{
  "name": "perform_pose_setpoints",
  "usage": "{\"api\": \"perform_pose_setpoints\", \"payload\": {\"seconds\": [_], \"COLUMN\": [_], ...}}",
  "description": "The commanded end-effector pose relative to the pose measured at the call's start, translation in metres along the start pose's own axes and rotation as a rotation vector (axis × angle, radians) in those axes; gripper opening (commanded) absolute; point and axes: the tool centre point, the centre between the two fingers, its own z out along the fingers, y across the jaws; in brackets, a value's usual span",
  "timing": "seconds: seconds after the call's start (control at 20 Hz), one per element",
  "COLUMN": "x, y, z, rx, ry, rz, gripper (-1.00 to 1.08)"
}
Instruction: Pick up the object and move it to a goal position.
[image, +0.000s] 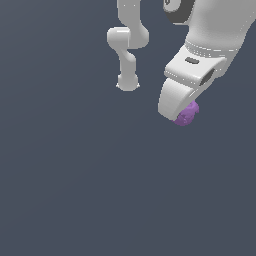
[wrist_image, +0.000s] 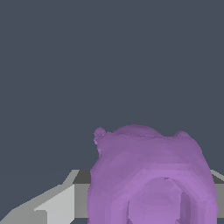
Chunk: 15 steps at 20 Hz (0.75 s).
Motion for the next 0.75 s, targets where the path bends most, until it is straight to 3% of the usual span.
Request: {"api": "perform_pose_setpoints", "payload": {"seconds": [0.0, 0.7], "x": [0.007, 0.023], "y": [-0.002, -0.006], "z": [-0.009, -0.026], "rx": [0.000, 0.000], "ry": [-0.001, -0.001], "rz": [0.001, 0.000], "gripper": [-1.00, -1.00]}}
